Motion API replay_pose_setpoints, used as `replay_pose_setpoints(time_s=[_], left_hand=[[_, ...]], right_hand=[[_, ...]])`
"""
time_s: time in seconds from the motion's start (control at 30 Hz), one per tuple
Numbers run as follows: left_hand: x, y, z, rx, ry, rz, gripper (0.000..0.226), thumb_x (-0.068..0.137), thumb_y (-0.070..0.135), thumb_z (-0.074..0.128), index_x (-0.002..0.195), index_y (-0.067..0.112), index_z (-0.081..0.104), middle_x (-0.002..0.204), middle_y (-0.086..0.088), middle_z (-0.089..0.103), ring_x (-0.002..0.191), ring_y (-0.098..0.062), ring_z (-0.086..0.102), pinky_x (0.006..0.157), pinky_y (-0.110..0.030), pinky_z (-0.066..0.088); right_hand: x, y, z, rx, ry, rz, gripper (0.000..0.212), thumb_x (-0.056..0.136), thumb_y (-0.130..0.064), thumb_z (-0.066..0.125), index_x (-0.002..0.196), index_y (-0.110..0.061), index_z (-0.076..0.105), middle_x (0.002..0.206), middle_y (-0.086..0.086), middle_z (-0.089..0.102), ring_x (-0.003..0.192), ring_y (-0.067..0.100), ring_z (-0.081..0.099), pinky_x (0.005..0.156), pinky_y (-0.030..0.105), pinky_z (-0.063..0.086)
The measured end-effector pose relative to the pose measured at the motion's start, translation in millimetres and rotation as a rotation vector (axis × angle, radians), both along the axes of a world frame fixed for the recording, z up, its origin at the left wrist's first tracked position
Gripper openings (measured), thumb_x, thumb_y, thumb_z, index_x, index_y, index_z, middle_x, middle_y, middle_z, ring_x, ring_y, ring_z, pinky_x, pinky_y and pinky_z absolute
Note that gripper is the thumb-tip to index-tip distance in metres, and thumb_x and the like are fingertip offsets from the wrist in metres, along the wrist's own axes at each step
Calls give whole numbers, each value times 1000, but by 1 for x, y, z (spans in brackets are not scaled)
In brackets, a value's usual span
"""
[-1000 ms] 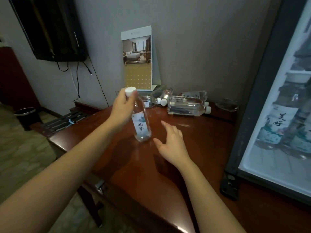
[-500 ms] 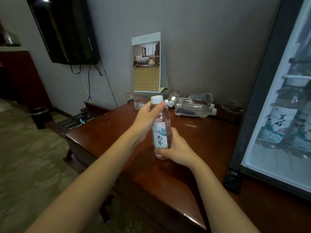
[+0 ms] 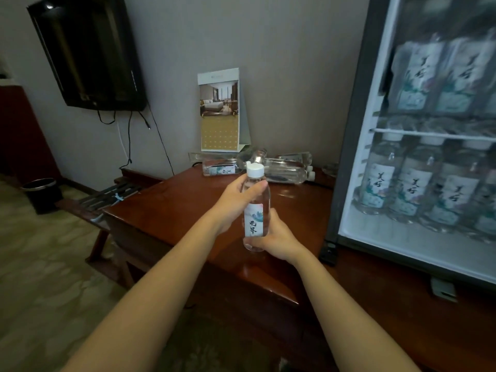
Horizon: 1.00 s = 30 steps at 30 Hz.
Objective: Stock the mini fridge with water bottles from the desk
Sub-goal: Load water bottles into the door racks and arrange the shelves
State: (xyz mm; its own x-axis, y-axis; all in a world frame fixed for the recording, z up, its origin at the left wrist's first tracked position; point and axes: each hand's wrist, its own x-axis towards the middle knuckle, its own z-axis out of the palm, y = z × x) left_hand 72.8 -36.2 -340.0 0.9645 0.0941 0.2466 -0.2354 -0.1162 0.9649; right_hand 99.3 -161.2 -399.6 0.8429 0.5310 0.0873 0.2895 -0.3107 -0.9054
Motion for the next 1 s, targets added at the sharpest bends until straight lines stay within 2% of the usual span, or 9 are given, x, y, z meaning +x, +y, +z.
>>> replay_pose_setpoints(time_s=[0.1, 0.2, 0.37, 0.53, 0.63, 0.7, 0.8, 0.9, 1.0], left_hand=[[1, 0, 5, 94, 67, -55, 30, 88, 29, 61, 117, 26, 55, 113, 3, 65, 104, -14, 62, 93, -35, 48], [9, 8, 1, 249, 178, -104, 41, 88, 23, 62, 125, 30, 48, 117, 3, 60, 109, -14, 56, 90, -36, 44], [36, 19, -27, 398, 339, -103, 27, 93, 22, 54, 121, 25, 56, 112, 6, 57, 104, -11, 55, 91, -33, 42], [81, 25, -51, 394, 340, -26, 27, 95, 17, 51, 121, 19, 56, 118, 0, 56, 104, -12, 53, 85, -26, 42], [114, 30, -60, 419, 293, 53, 26, 94, 14, 53, 119, 17, 58, 121, -3, 57, 107, -13, 53, 90, -27, 42], [135, 39, -65, 474, 262, 106, 26, 92, 14, 55, 118, 17, 58, 124, -2, 57, 114, -15, 52, 95, -27, 42], [164, 63, -69, 592, 241, 219, 32, 91, 16, 56, 123, 18, 55, 133, -4, 48, 120, -19, 50, 103, -33, 41], [190, 91, -67, 737, 260, 370, 46, 90, 18, 57, 134, 18, 45, 142, -9, 35, 129, -25, 41, 109, -38, 35], [214, 118, -64, 831, 303, 489, 61, 88, 17, 59, 142, 18, 32, 150, -14, 24, 135, -32, 31, 110, -43, 32]], right_hand=[[3, -5, -2, -30, -29, -89, 66, 73, -16, 77, 122, -18, 33, 114, -1, 57, 103, 14, 58, 78, 27, 55], [16, -13, -3, -19, -42, -227, 63, 75, -15, 75, 121, -16, 32, 113, 3, 58, 102, 20, 60, 79, 34, 54], [51, -21, -2, 21, -27, -496, 64, 78, -11, 73, 126, -11, 30, 122, 12, 57, 109, 29, 58, 88, 41, 51], [89, -14, -5, 86, 31, -670, 70, 85, -11, 65, 138, -10, 19, 131, 17, 50, 118, 34, 53, 96, 45, 48], [109, -5, -7, 112, 76, -772, 78, 87, -14, 63, 146, -12, 11, 137, 19, 45, 122, 36, 49, 97, 48, 47], [117, 1, -6, 84, 83, -864, 84, 88, -13, 61, 149, -11, 4, 149, 19, 27, 132, 37, 37, 105, 49, 39], [115, 17, 1, 72, -142, -1006, 89, 86, -6, 60, 149, -12, -3, 157, 13, 0, 142, 34, 19, 112, 44, 28], [110, 36, 17, 152, -461, -1000, 82, 85, -5, 60, 149, -16, 9, 157, 7, 3, 143, 24, 13, 111, 29, 18], [113, 55, 30, 215, -732, -942, 77, 80, 0, 61, 142, -21, 20, 152, 8, 12, 141, 21, 14, 113, 41, 23]])
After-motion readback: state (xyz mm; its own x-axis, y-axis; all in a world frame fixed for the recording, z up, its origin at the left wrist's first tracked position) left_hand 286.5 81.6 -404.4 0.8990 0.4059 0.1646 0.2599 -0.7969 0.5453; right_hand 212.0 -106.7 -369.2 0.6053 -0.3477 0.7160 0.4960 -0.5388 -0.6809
